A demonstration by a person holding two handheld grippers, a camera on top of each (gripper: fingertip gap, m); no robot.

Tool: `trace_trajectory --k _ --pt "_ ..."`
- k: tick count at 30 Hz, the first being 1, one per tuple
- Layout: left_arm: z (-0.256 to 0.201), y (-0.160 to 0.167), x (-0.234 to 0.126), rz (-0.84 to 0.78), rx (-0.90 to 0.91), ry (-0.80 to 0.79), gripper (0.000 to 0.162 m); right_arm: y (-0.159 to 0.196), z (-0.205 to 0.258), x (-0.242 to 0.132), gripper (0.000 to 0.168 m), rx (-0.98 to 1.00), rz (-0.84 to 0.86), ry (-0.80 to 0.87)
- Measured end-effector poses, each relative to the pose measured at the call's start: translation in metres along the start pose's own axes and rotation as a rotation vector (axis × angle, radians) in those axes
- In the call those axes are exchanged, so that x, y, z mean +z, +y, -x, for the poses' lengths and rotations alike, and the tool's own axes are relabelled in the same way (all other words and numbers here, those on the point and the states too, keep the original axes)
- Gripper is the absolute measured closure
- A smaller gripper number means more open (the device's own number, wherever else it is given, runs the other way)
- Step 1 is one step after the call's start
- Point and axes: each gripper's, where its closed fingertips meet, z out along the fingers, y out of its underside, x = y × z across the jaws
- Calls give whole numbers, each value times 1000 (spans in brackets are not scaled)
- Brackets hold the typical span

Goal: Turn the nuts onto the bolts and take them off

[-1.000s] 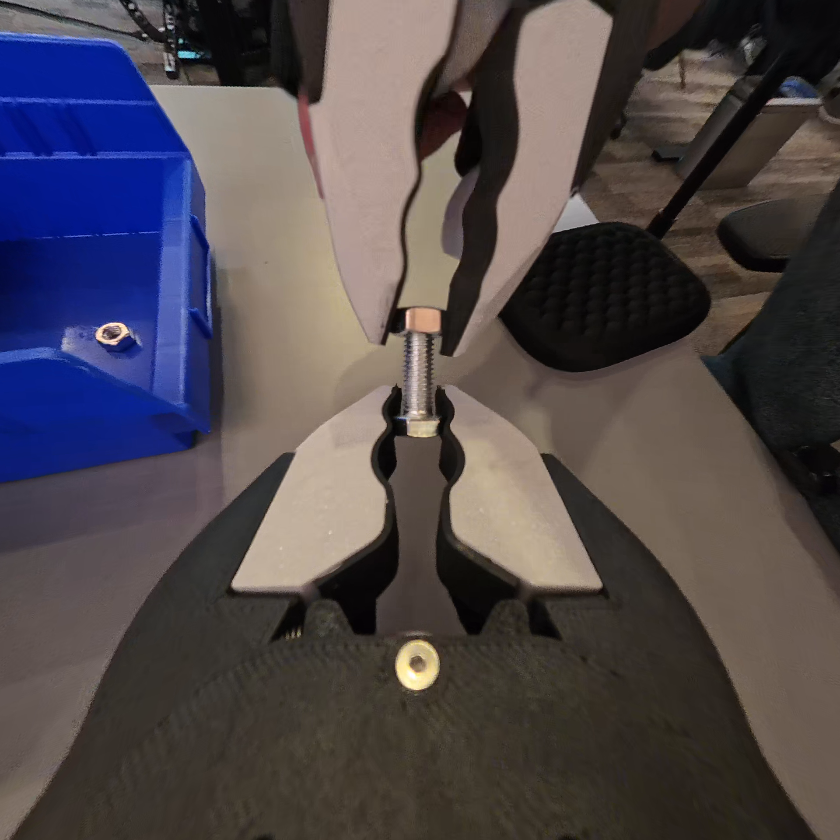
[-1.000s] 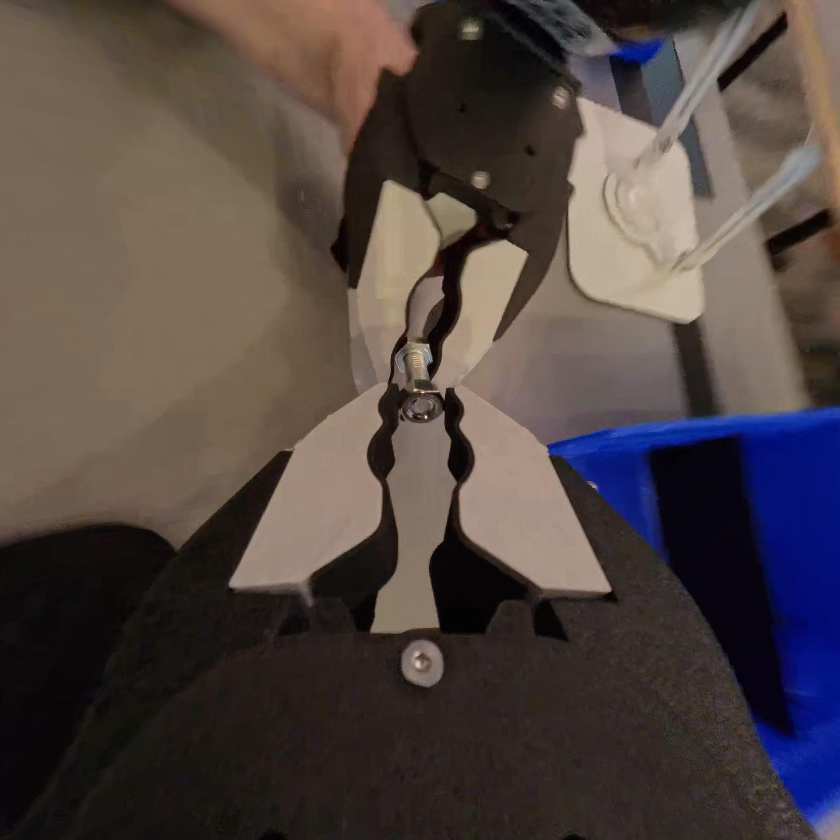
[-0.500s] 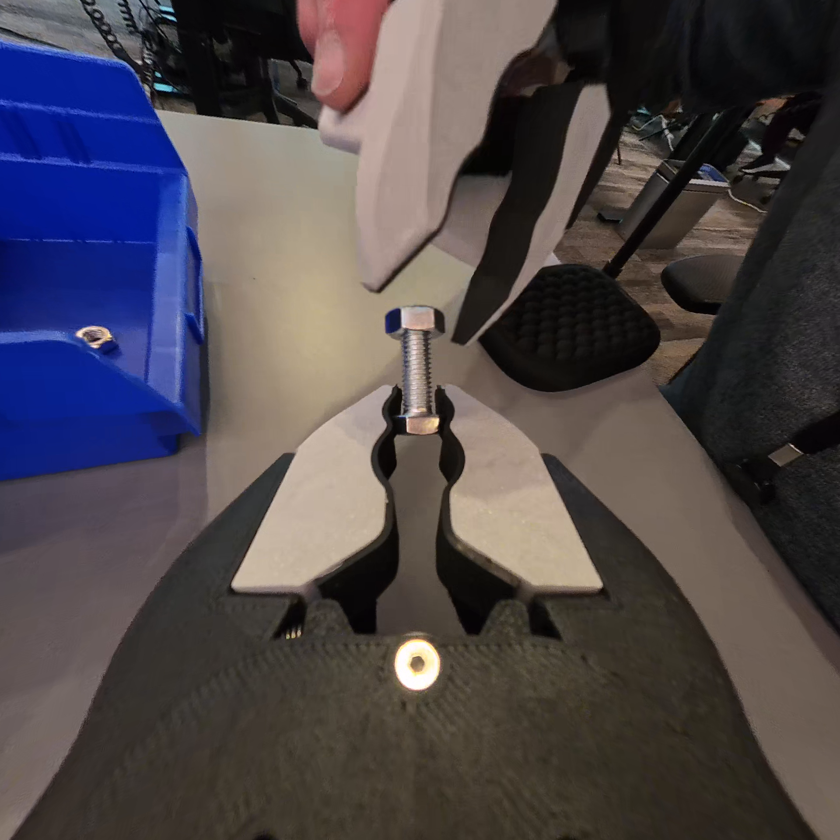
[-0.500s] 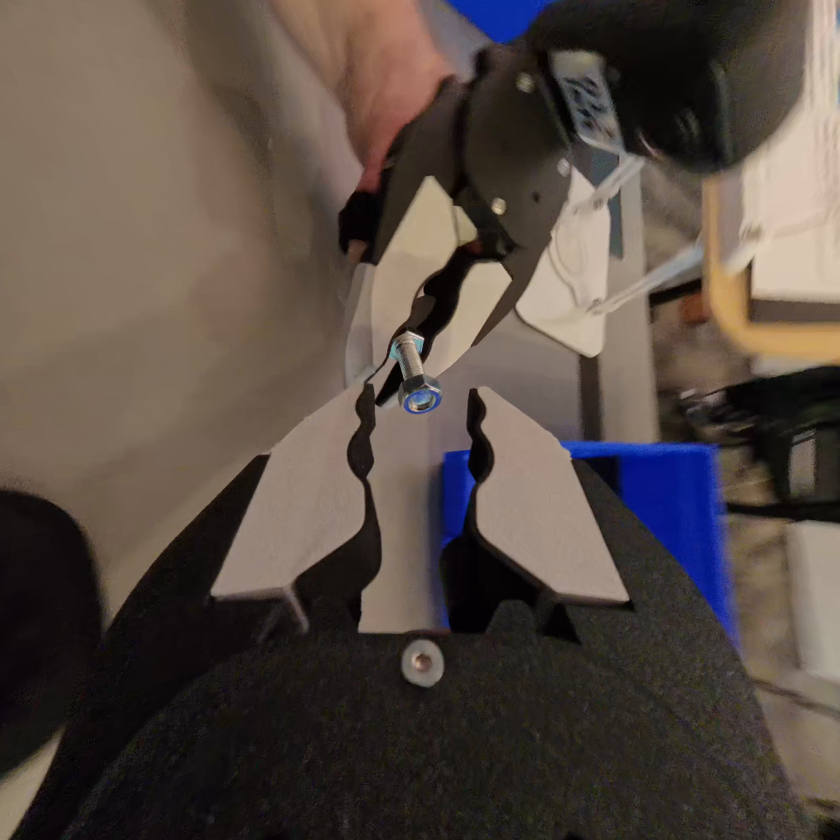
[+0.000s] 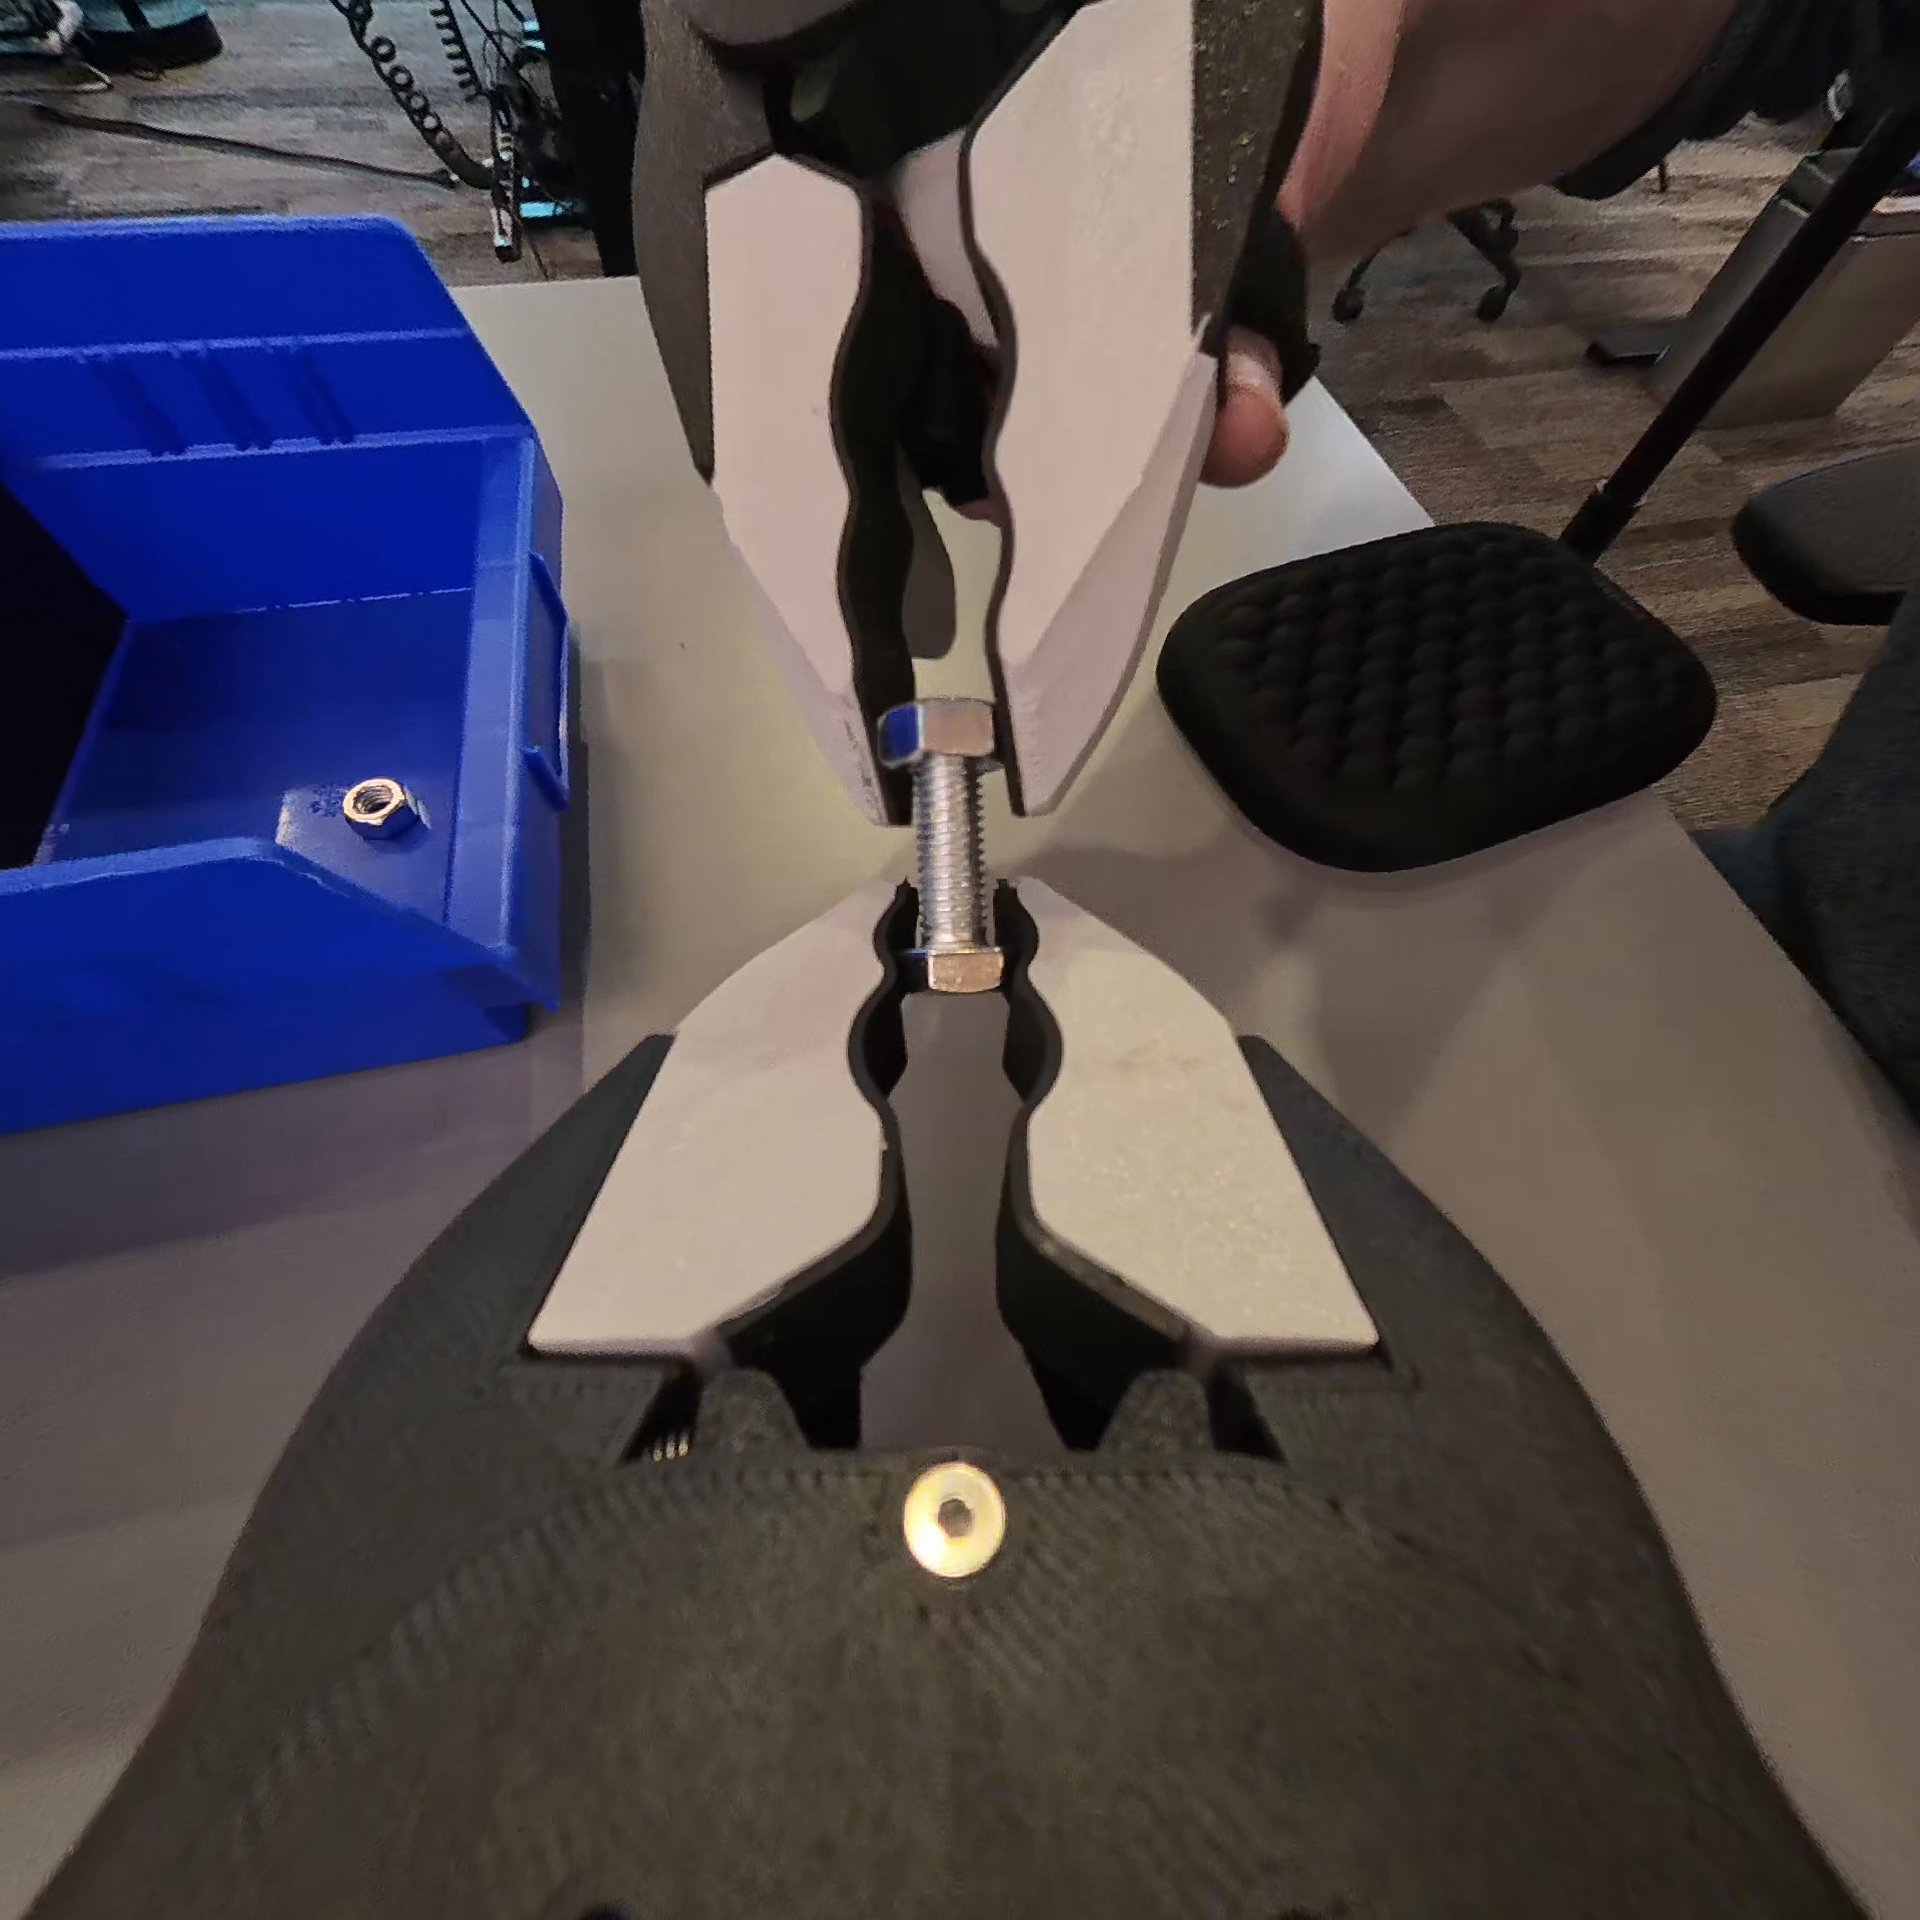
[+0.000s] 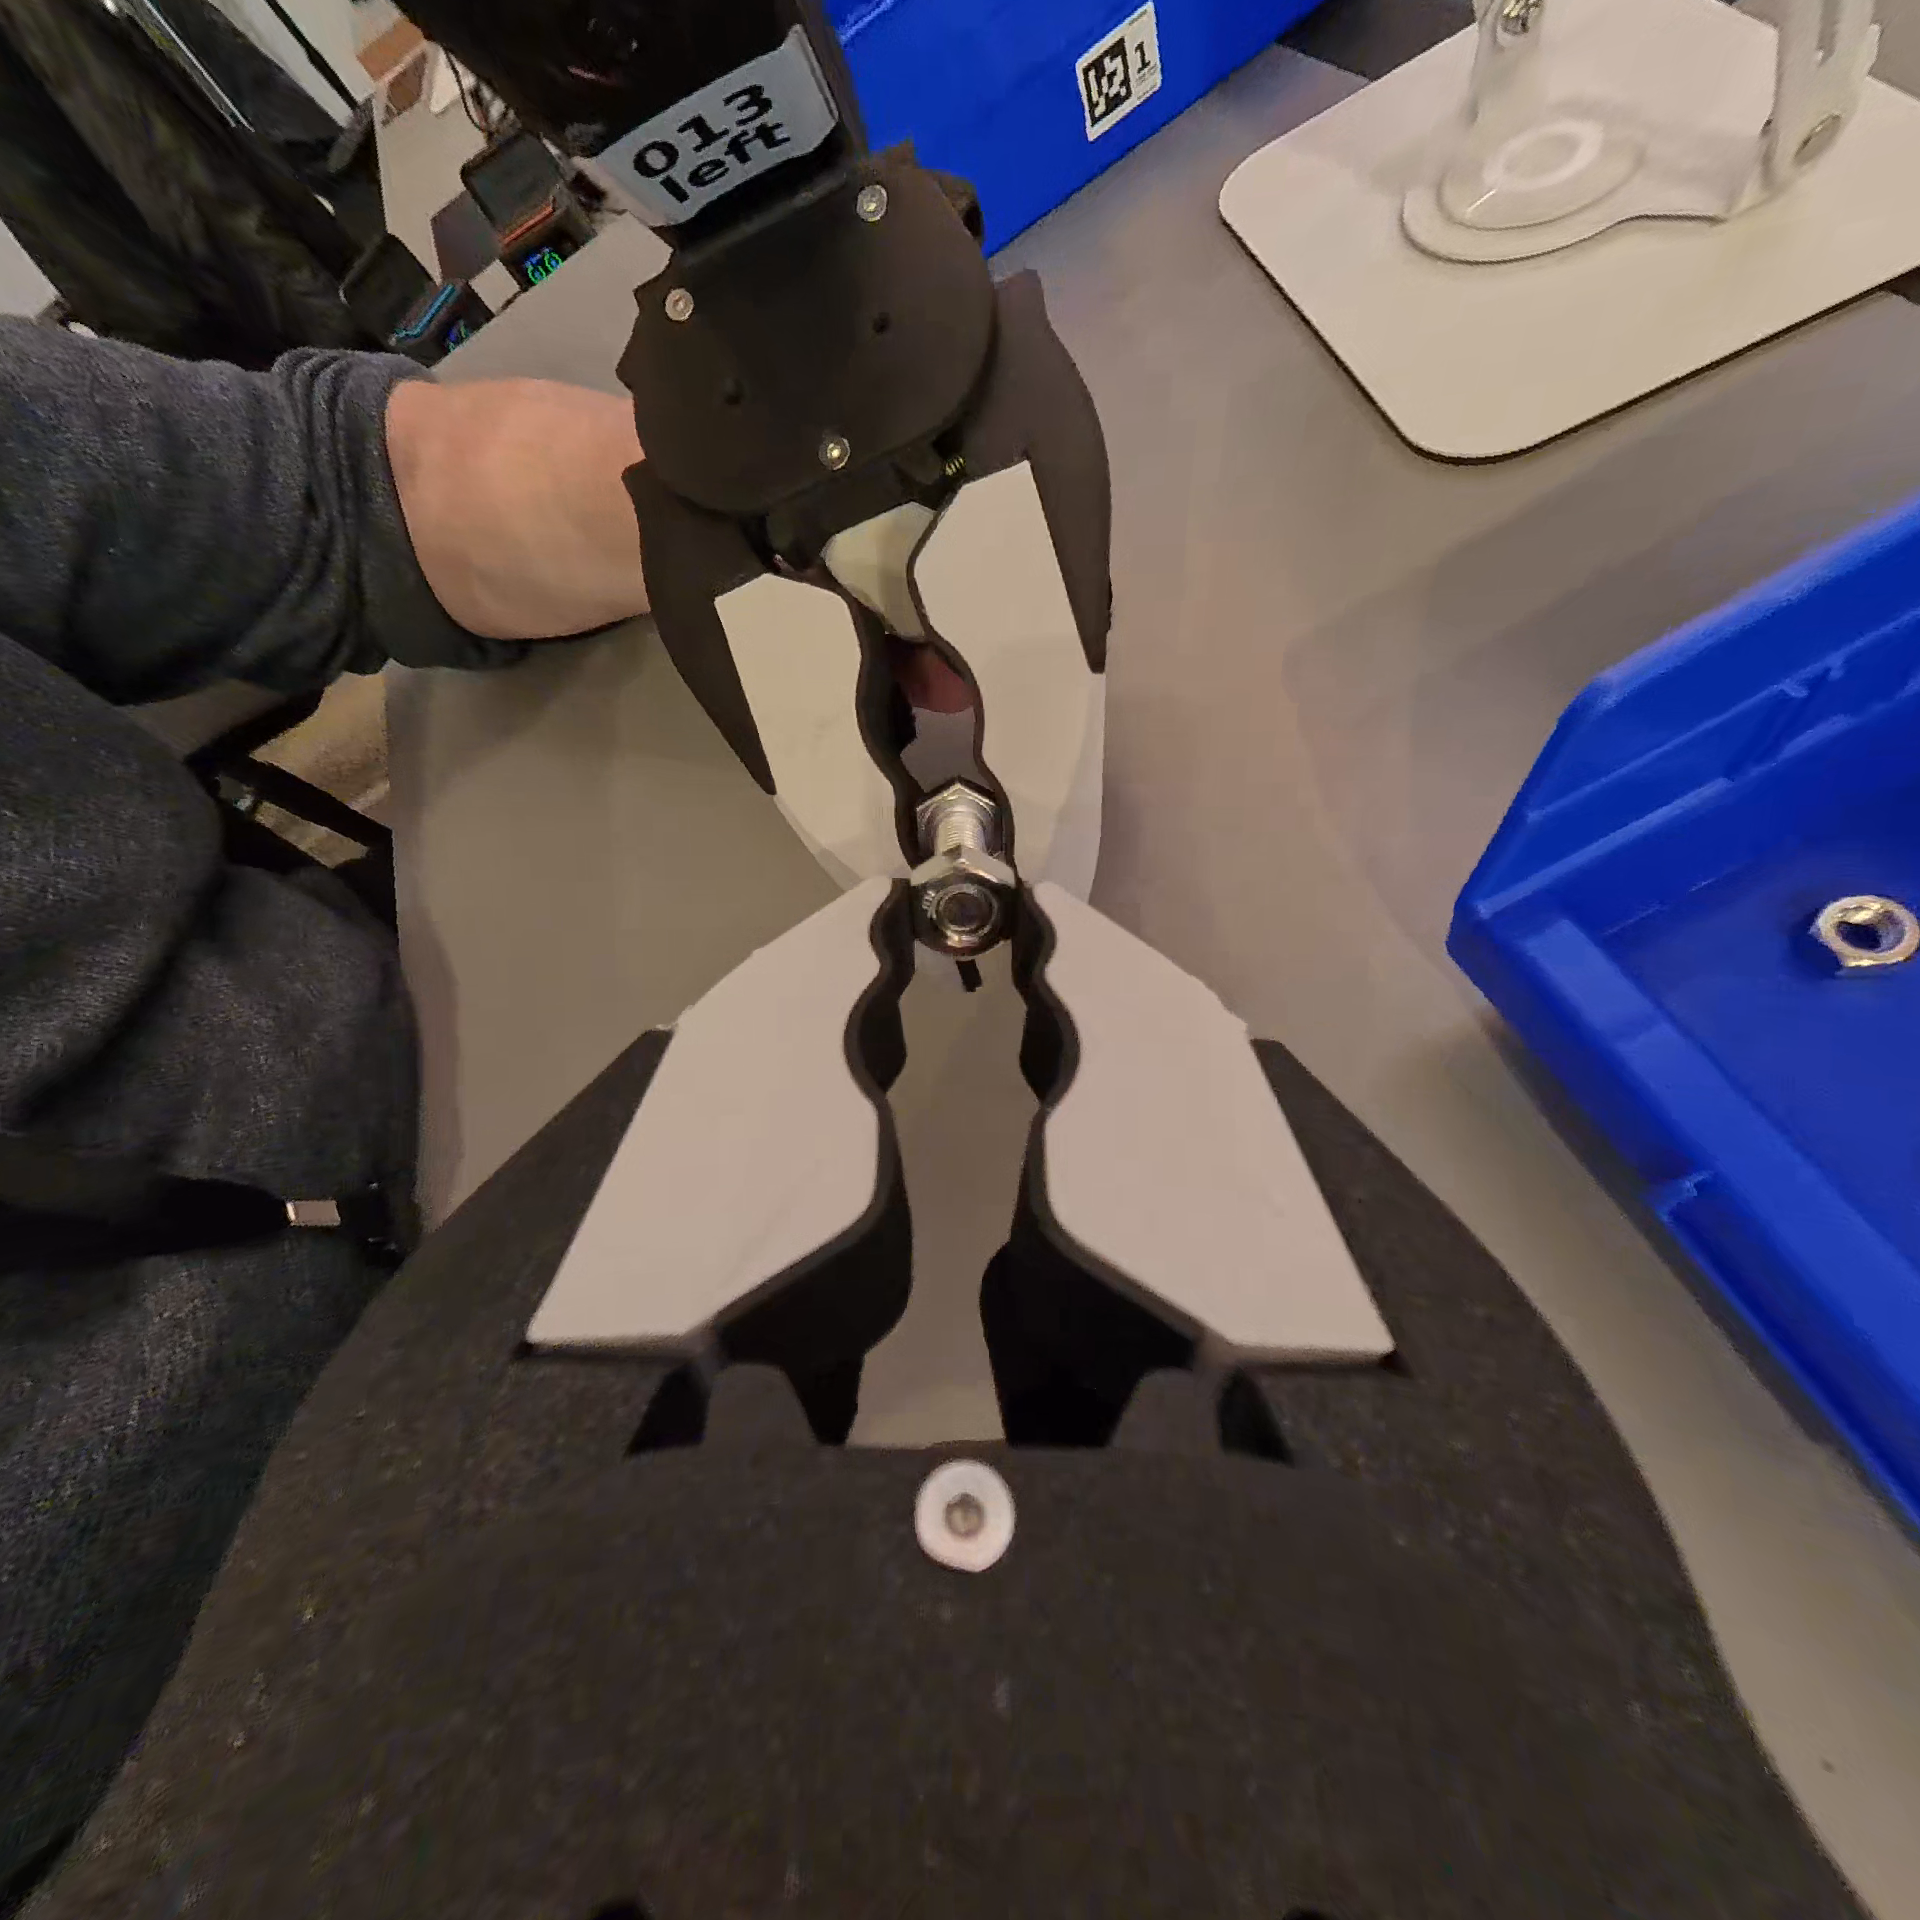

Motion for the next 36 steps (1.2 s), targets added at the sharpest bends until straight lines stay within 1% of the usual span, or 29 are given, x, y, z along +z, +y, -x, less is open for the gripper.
trace_trajectory --k 2,4,7,10,13,14,15,18,21,22,25,29,31,33,36 --pt "0 -1 -1 -13 -12 12 147 -1 0 0 151 -48 11 15" --pt "-2 -1 -1 -13 -25 34 147 -1 0 0 151 -170 46 46" --pt "-7 0 -1 -30 -61 99 148 -1 1 1 150 -512 140 142" --pt "-14 1 -1 -38 -95 169 148 2 -3 1 151 -940 292 263" --pt "-21 3 1 -50 -127 239 148 3 -5 0 150 -1339 421 344" --pt "-21 5 3 -48 -132 242 148 3 -6 0 150 -1411 455 359" --pt "-22 6 4 -45 -135 250 148 4 -6 1 150 -1437 470 358" --pt "-20 4 3 -59 -141 246 148 3 -7 0 150 -1397 449 351" --pt "-16 3 1 -66 -133 222 147 -5 -7 -4 131 -1301 390 378" --pt "-14 2 0 -69 -130 207 147 -6 -6 -6 128 -1245 367 376" --pt "-8 0 -3 -73 -117 163 147 -10 -5 -12 127 -947 258 328" --pt "-4 -1 -2 -51 -69 90 147 -11 -3 -14 130 -411 82 174" --pt "-4 -2 -1 -43 -50 69 147 -10 -4 -13 133 -206 22 112" --pt "-5 -2 1 -33 -39 62 147 -3 -6 -10 133 -119 9 81" --pt "-5 -1 3 -24 -29 48 147 5 -6 -4 137 -79 23 72"
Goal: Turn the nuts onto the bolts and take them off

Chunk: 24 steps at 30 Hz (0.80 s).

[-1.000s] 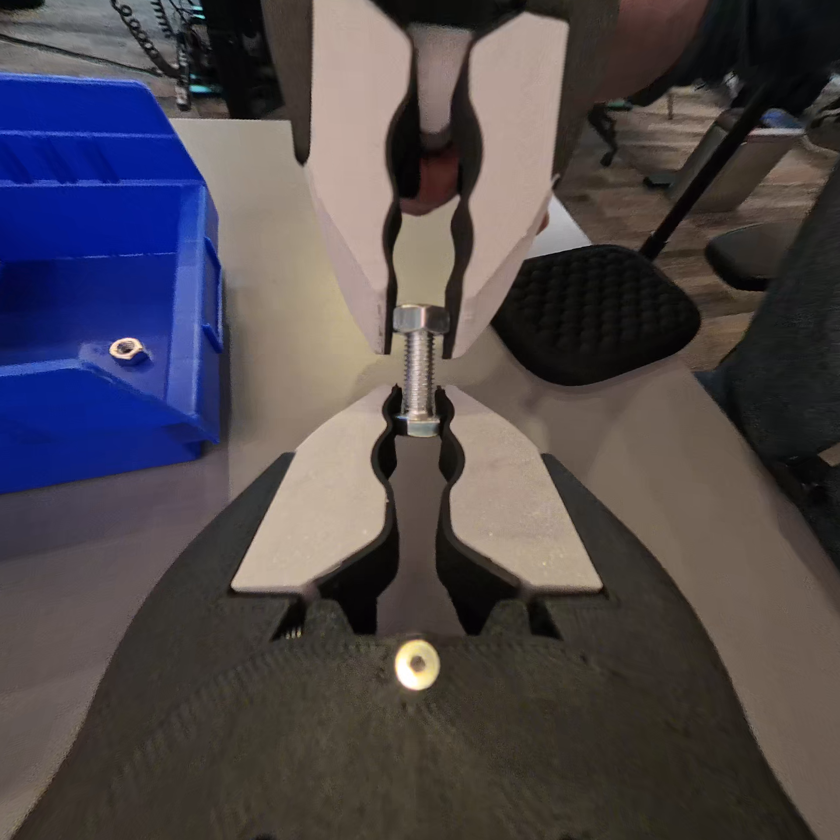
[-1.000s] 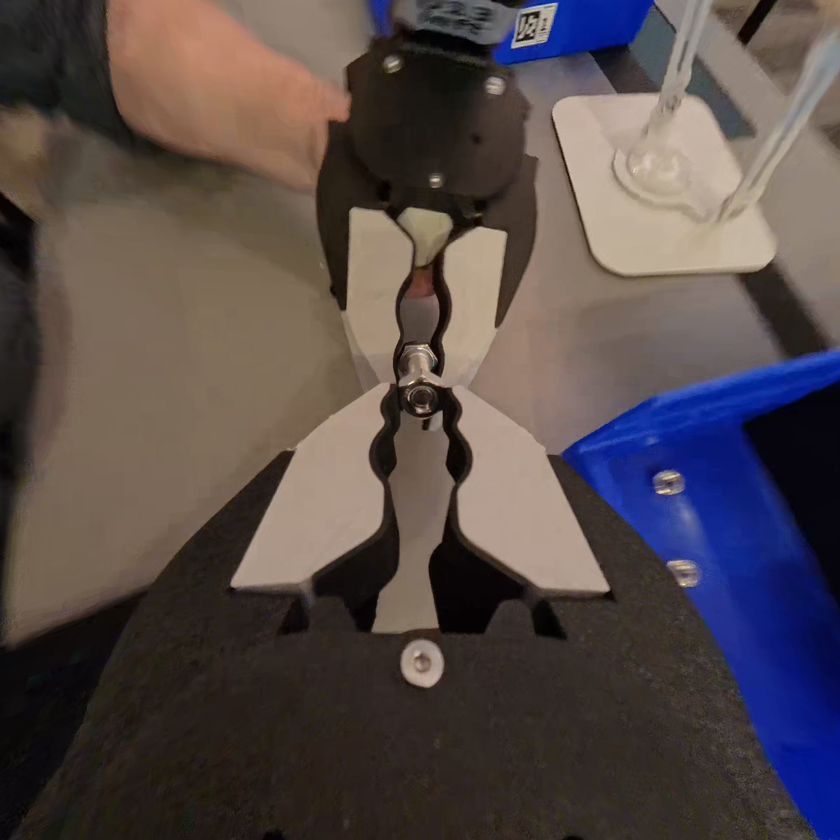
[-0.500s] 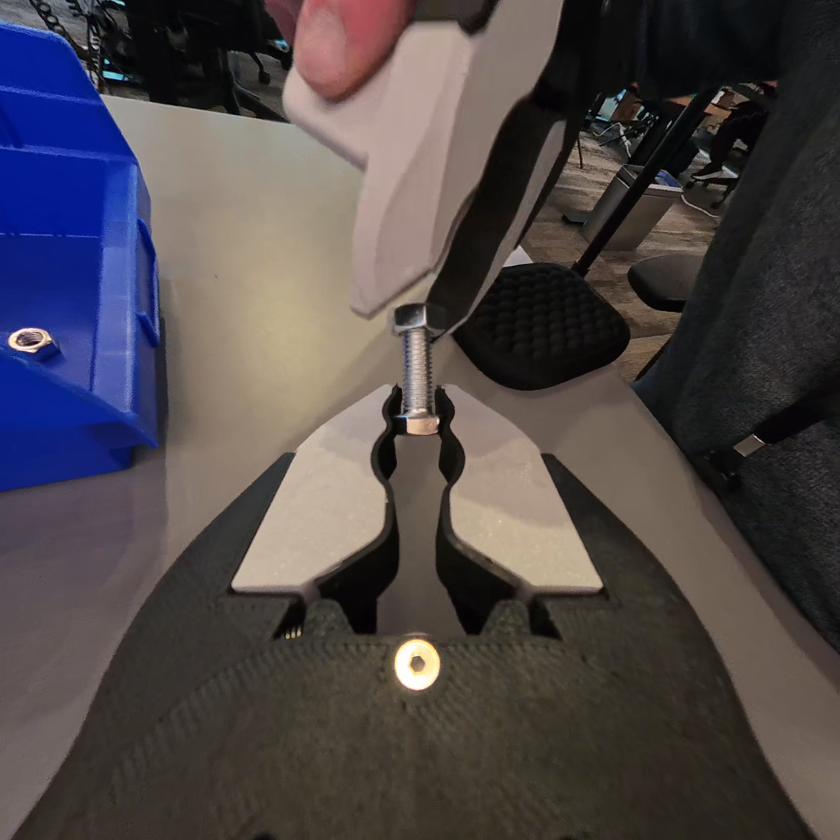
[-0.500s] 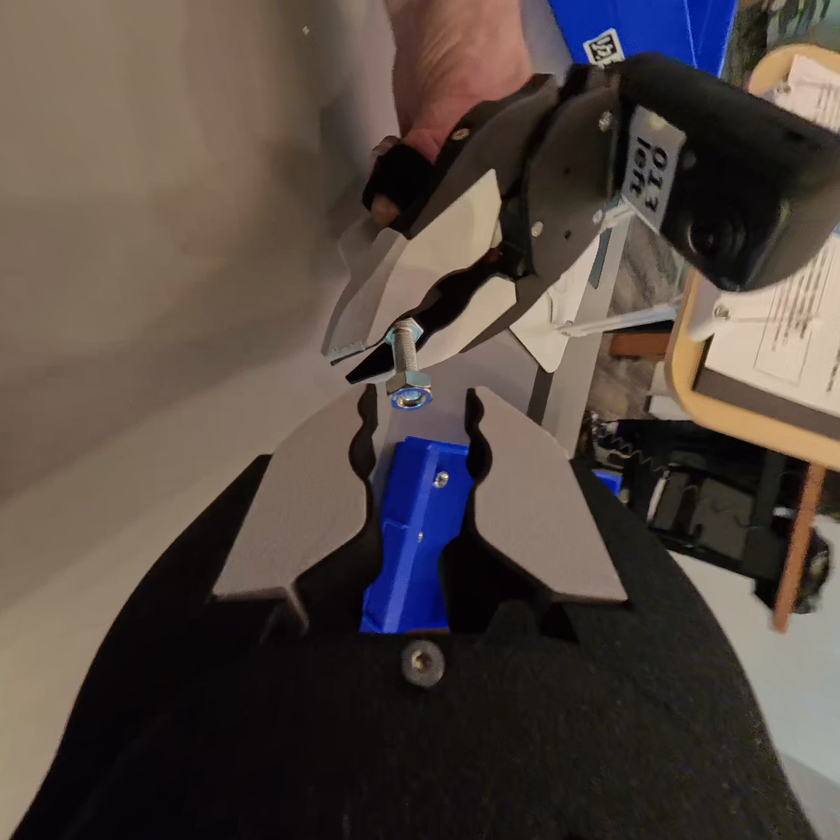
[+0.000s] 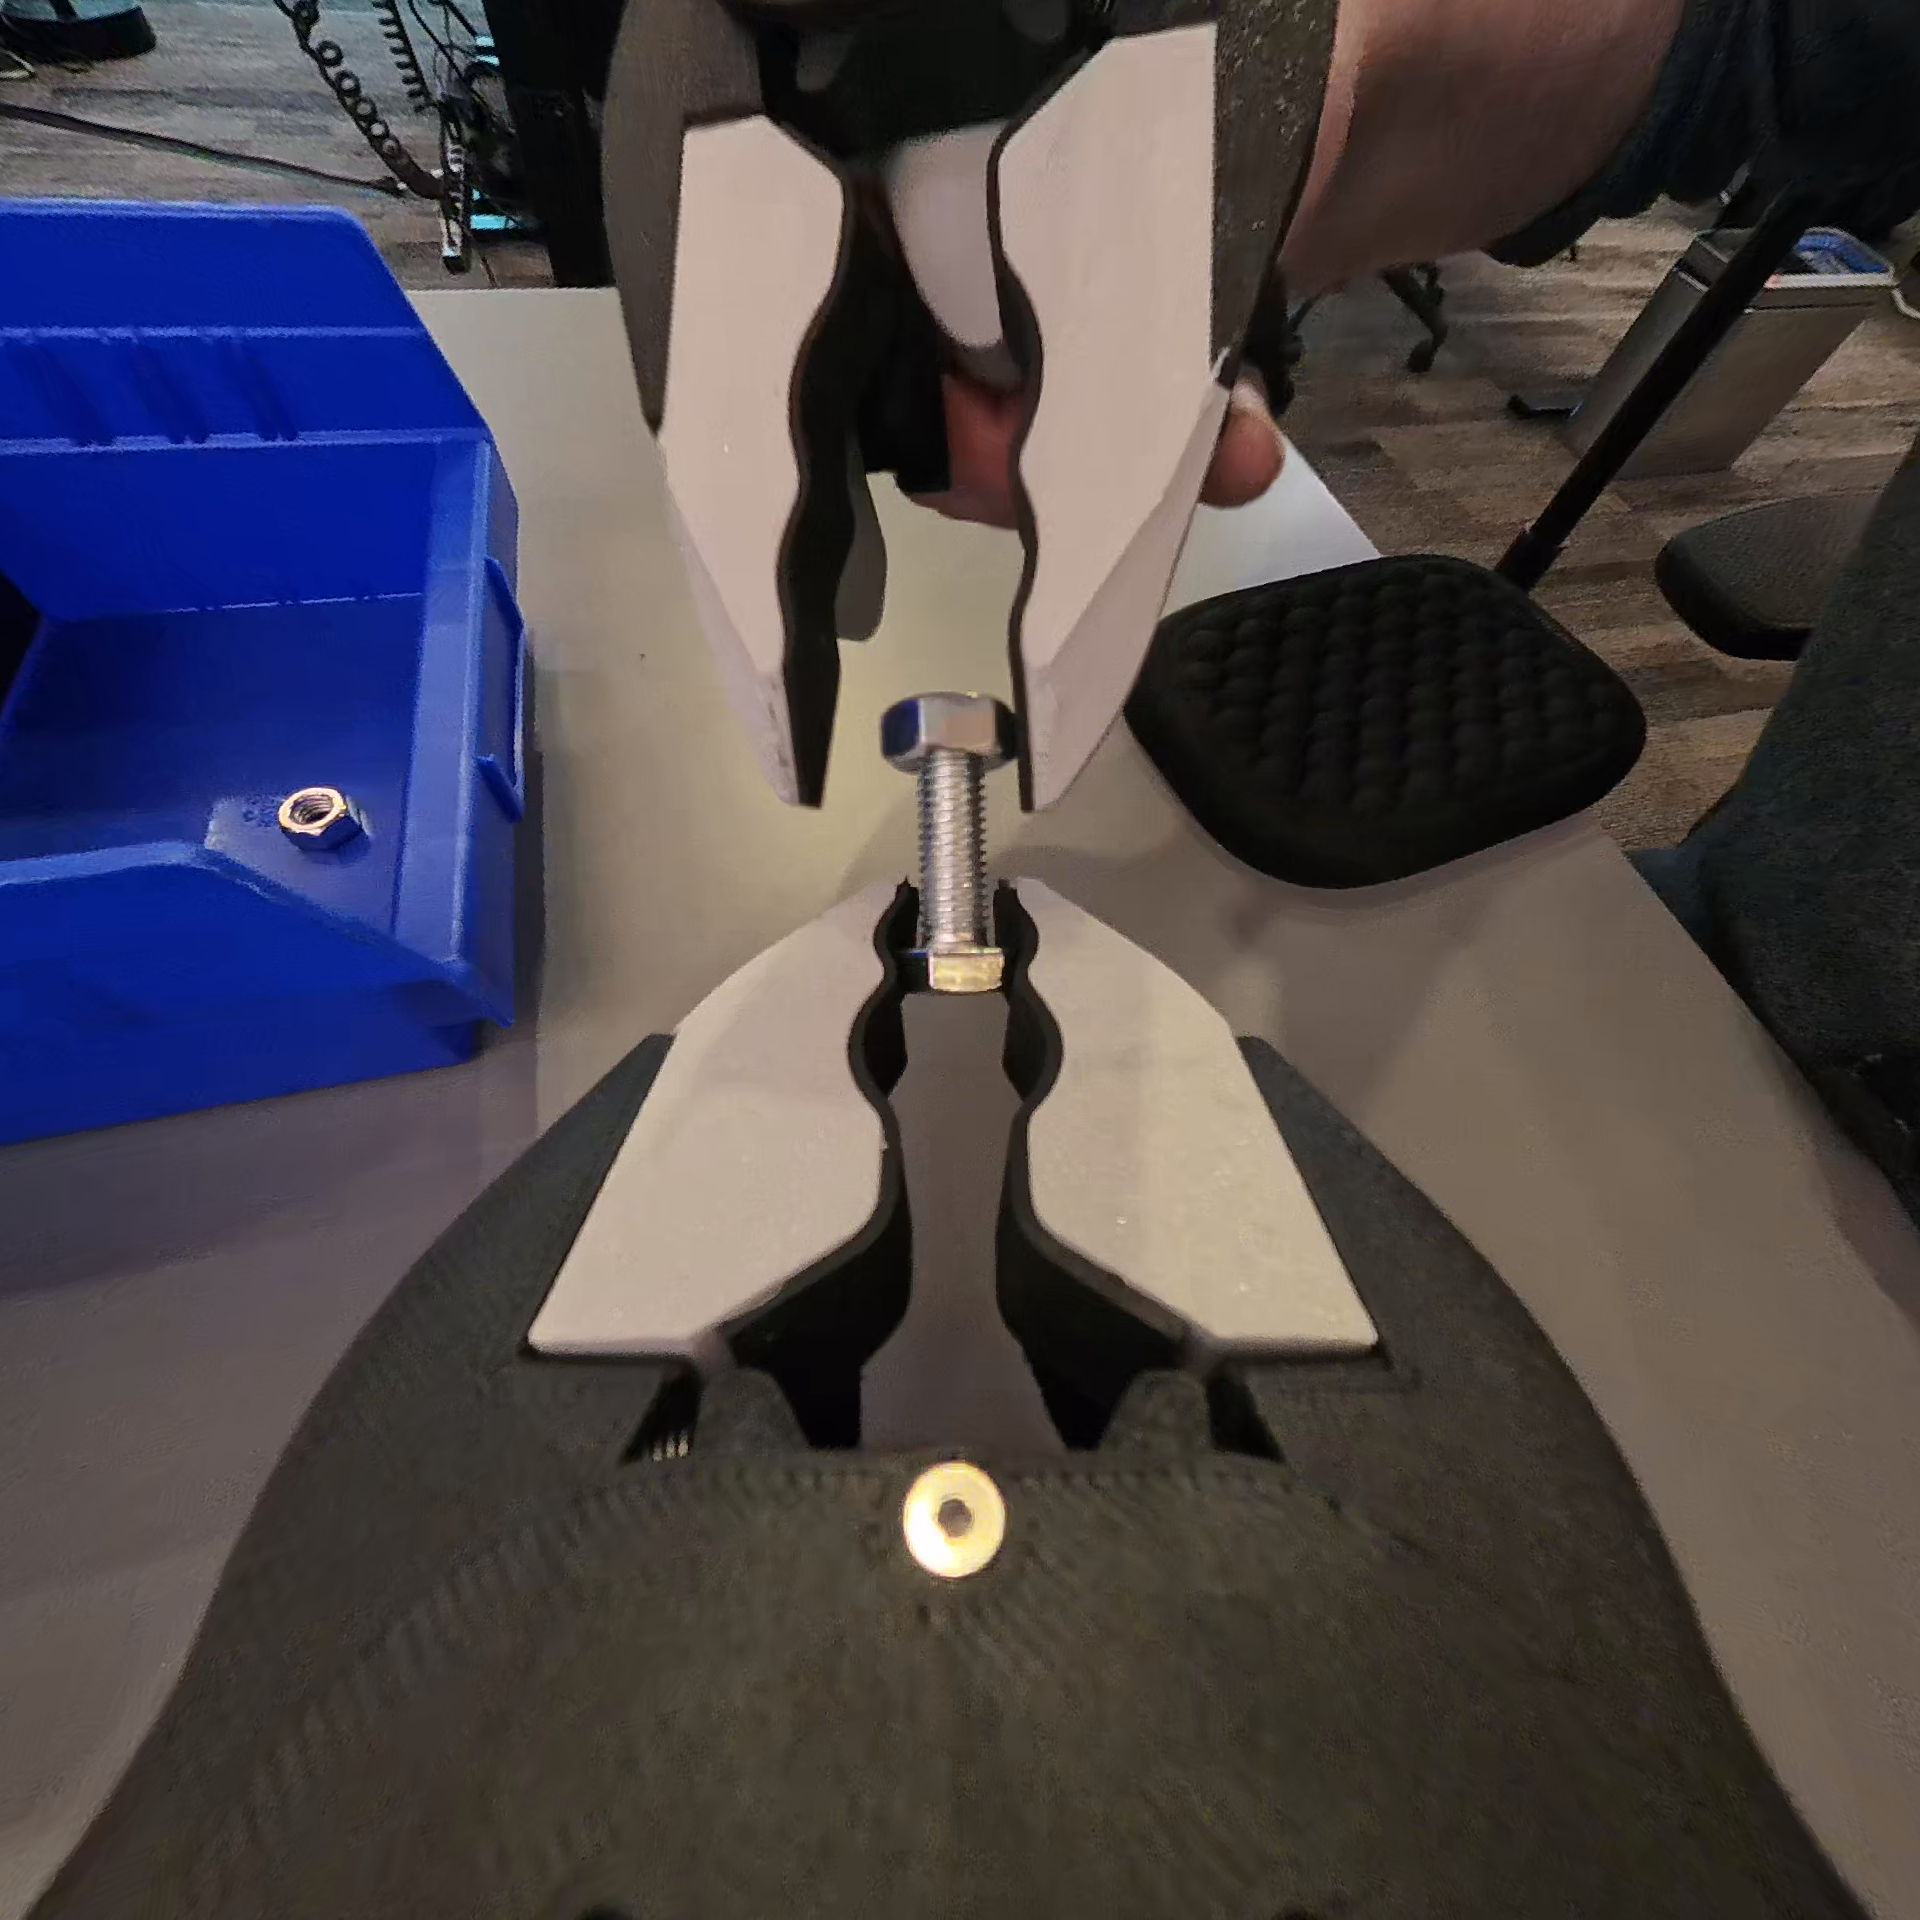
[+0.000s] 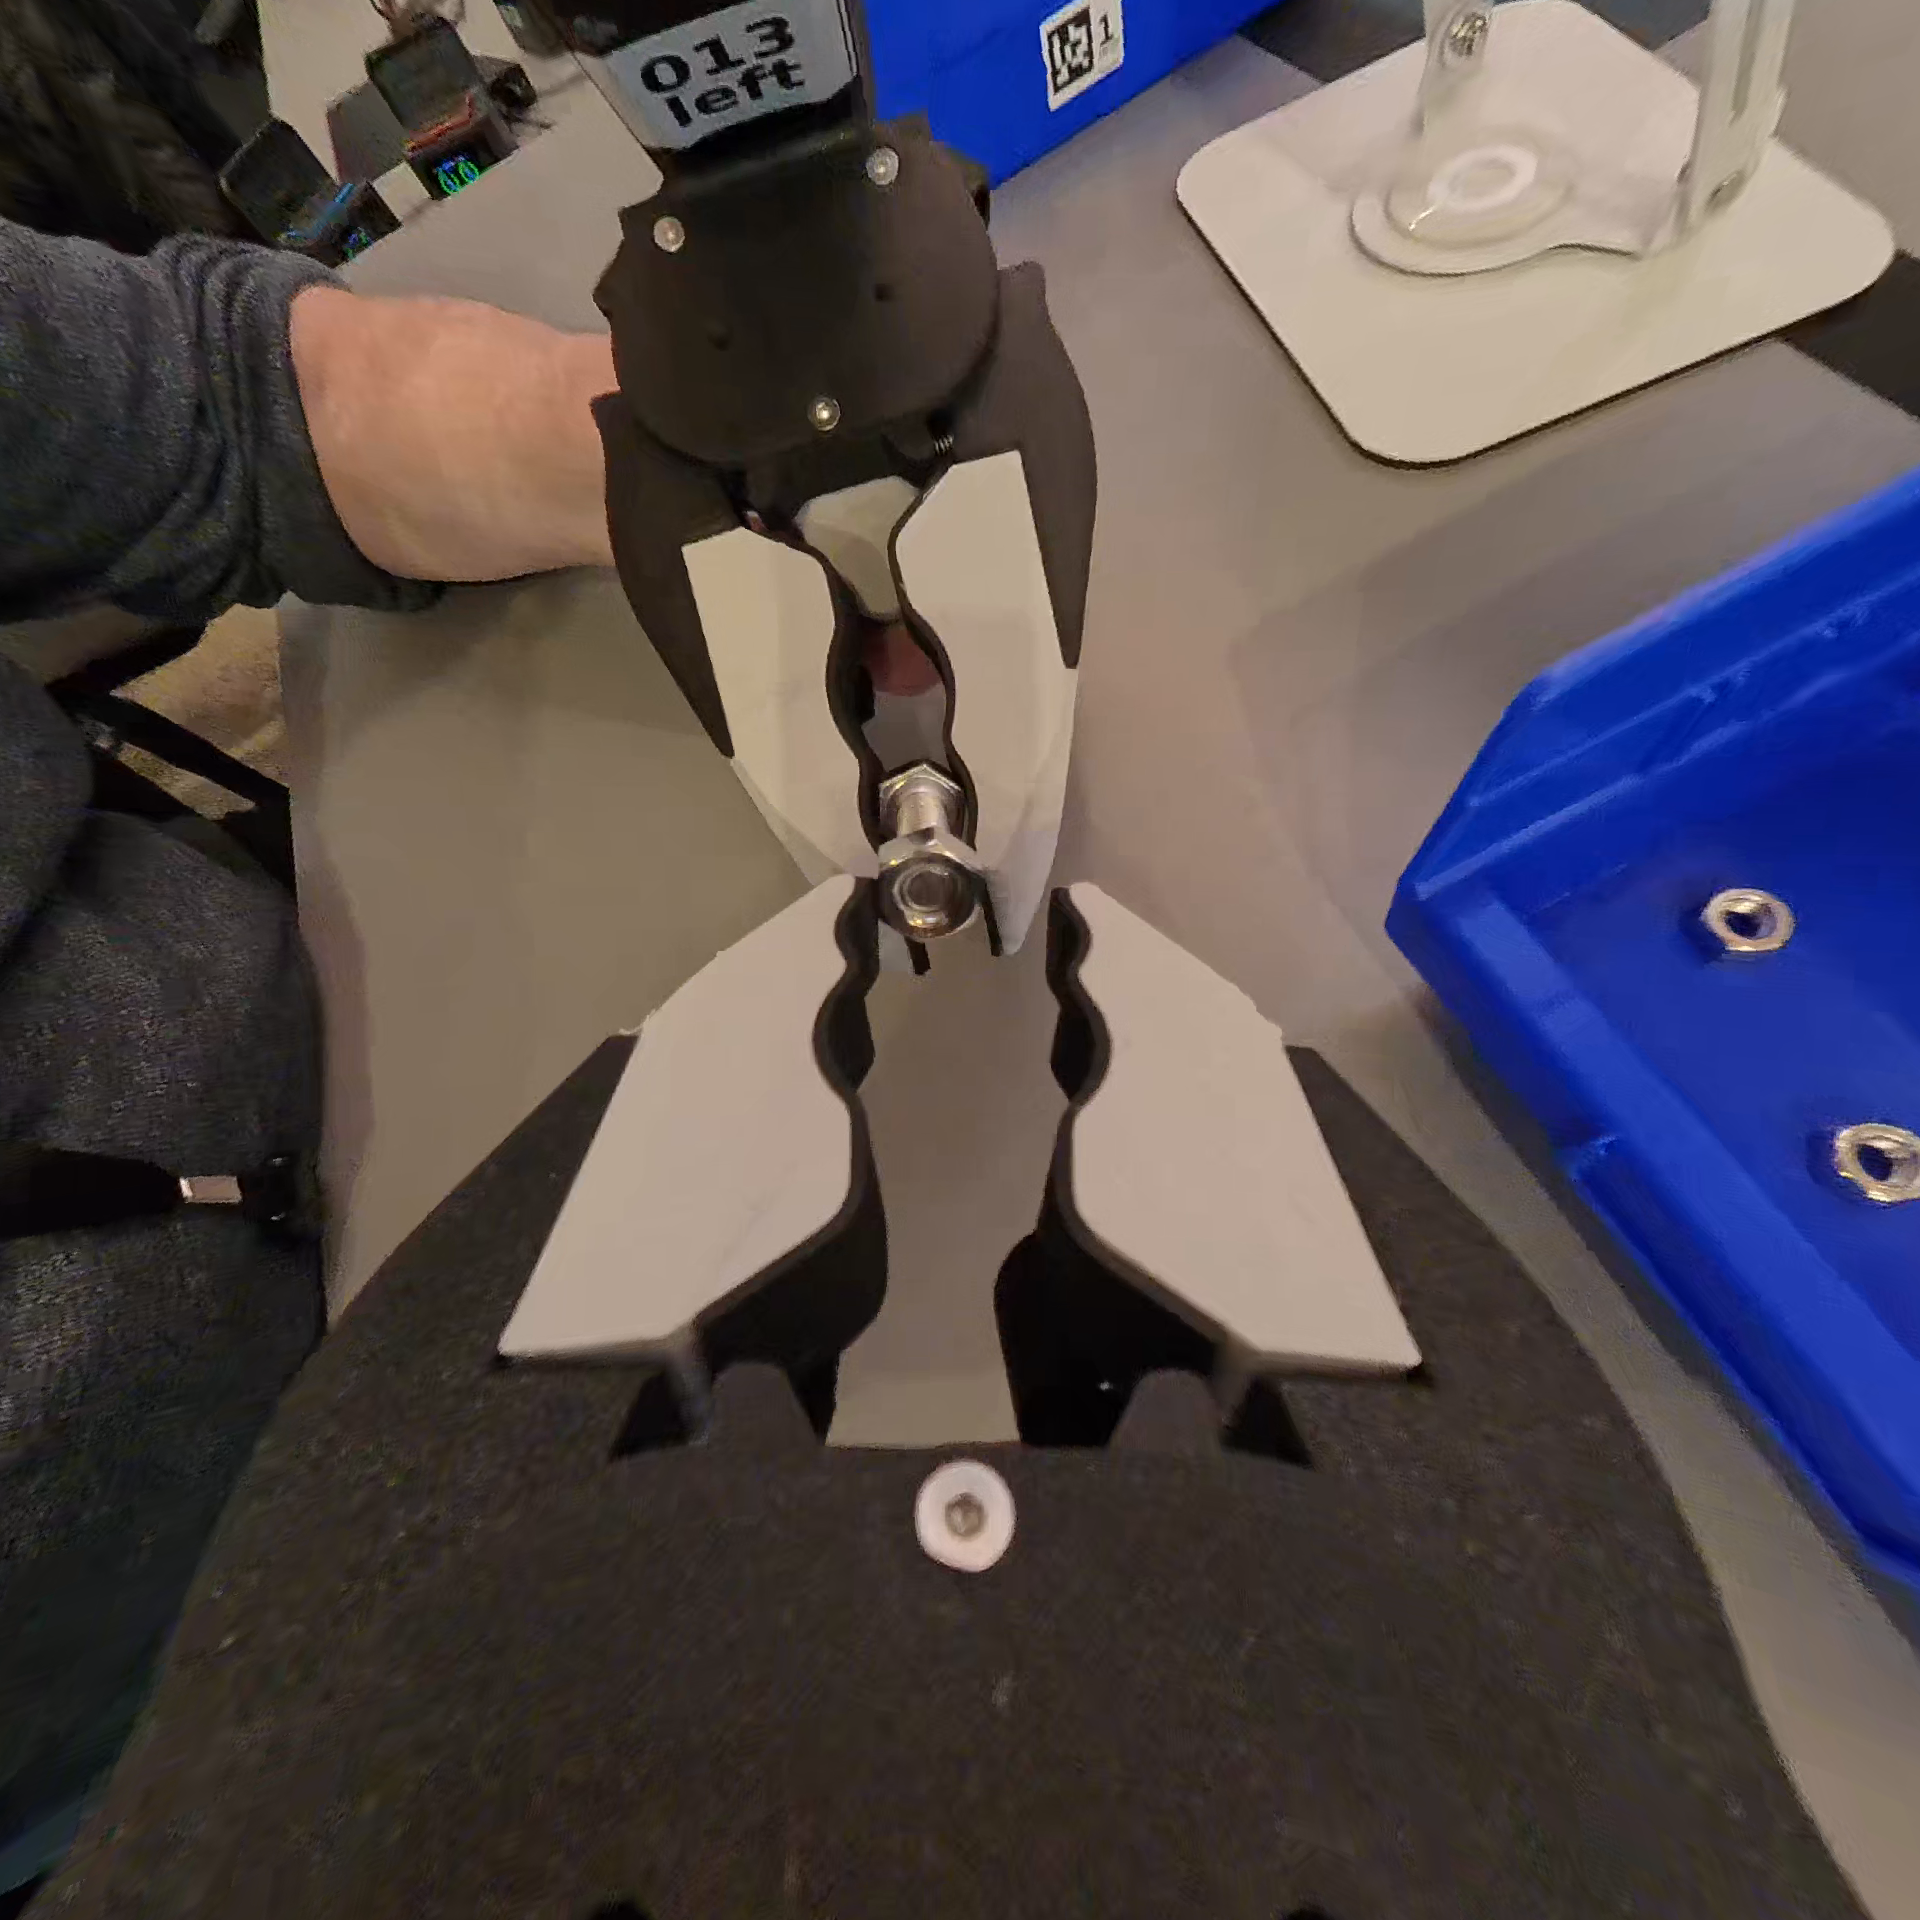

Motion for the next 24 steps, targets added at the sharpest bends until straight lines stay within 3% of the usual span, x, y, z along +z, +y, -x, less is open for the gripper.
trace_trajectory --k 3,8,11,19,21,24 --pt "2 0 0 3 2 -14 147 0 5 2 151 38 -19 -38" --pt "0 1 -1 2 -6 9 147 -2 6 2 151 -102 7 -6" --pt "-5 0 -2 -10 -28 57 148 -3 7 2 151 -342 78 51" --pt "-15 5 2 -22 -87 172 148 -1 -3 1 151 -1264 372 271" --pt "-14 7 2 -23 -95 178 148 -2 -4 2 151 -1367 410 302" --pt "-13 5 1 -33 -99 175 148 -4 -6 1 151 -1364 407 296"
